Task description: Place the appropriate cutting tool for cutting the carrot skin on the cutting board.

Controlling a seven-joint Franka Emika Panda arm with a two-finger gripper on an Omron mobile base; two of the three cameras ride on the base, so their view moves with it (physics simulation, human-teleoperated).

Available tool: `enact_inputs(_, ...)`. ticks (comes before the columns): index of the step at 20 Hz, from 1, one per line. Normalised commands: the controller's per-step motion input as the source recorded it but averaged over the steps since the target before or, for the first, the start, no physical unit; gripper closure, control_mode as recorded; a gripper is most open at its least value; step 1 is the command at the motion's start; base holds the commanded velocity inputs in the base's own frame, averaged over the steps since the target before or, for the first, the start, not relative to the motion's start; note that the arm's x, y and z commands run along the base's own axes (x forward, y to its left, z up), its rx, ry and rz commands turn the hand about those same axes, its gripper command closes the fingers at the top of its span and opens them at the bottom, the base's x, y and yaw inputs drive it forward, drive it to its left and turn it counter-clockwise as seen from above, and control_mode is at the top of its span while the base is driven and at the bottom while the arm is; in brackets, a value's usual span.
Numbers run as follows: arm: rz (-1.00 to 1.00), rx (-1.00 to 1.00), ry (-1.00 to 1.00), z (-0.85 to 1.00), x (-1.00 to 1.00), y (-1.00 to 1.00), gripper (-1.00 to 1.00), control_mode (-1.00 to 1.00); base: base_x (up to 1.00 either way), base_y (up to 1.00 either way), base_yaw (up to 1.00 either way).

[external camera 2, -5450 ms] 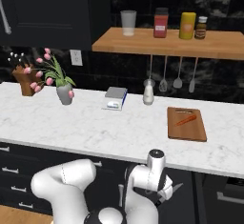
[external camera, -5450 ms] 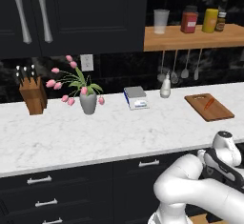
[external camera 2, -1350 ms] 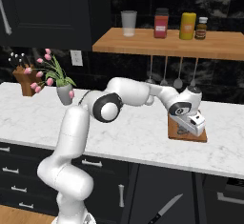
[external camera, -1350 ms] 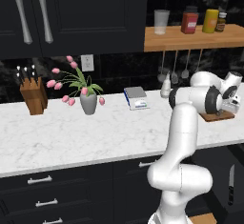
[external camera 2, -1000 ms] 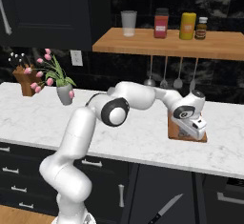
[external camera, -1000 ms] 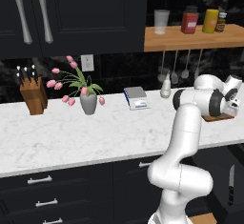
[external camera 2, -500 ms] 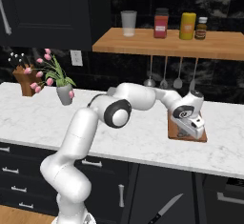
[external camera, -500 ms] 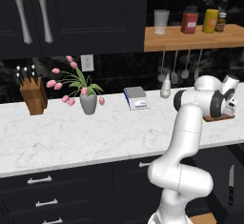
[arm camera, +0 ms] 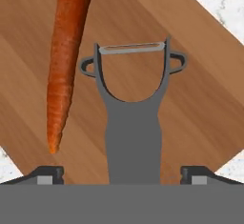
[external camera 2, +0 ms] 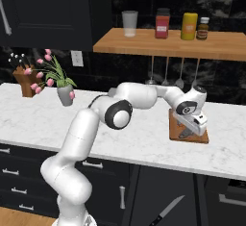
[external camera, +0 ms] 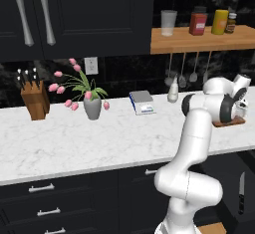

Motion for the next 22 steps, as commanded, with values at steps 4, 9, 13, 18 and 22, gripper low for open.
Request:
enact_inputs(4, 0.14, -0.04, -0.11, 0.48, -1.00, 0.36, -1.00, -1.00, 0.00, 0.00, 0.00)
enact_inputs(9, 0.14, -0.14, -0.01, 0.36, -1.00, 0.98, -1.00, -1.00, 0.00, 0.00, 0.00)
enact_inputs(13, 0.05, -0.08, 0.00, 0.22, -1.00, 1.00, -1.00, -1.00, 0.00, 0.00, 0.00)
enact_inputs(18, 0.05, -0.11, 0.00, 0.24, -1.00, 1.00, -1.00, -1.00, 0.00, 0.00, 0.00)
enact_inputs(22, 0.11, -0.08, 0.00, 0.64, -1.00, 1.00, -1.00, -1.00, 0.00, 0.00, 0.00)
